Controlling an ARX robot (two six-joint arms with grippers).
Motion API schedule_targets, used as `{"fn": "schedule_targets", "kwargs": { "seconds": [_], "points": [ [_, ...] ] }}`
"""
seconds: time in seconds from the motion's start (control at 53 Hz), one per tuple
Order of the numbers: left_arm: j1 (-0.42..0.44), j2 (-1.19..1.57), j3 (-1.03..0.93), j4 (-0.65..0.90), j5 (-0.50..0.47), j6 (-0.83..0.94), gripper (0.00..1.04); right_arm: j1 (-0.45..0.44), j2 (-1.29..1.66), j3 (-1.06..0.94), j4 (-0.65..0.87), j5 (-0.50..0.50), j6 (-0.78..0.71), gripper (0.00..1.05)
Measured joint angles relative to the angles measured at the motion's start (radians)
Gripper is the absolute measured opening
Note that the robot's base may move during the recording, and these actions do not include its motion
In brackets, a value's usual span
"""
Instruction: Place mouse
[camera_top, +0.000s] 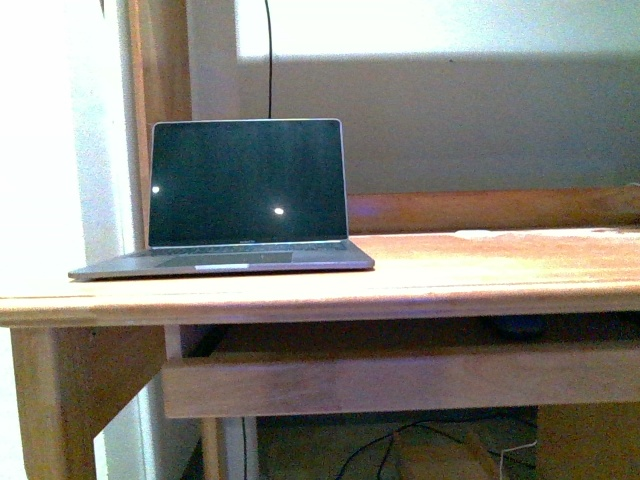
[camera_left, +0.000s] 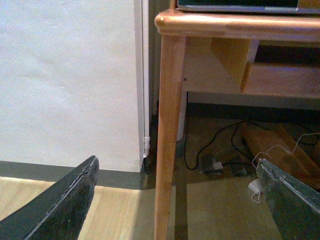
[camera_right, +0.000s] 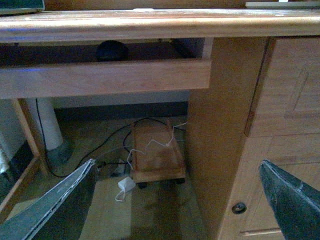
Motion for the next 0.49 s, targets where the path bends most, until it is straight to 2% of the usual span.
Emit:
{"fn": "schedule_targets", "kwargs": {
  "seconds": [0.358,0.434,0.491],
  "points": [
    [0.0,0.001,0.0,-0.001,0.002,0.0,0.97,0.0,0.0,0.0,0.0,0.001,0.0,0.97],
    [0.003,0.073,0.049,-0.126,0.071,-0.098,0.97,0.0,0.0,0.0,0.0,0.001,0.0,0.97],
    [-0.007,0.171,0.06,-0.125,0.084,-0.158,0.97,0.0,0.0,0.0,0.0,0.0,0.0,0.97]
  ]
}}
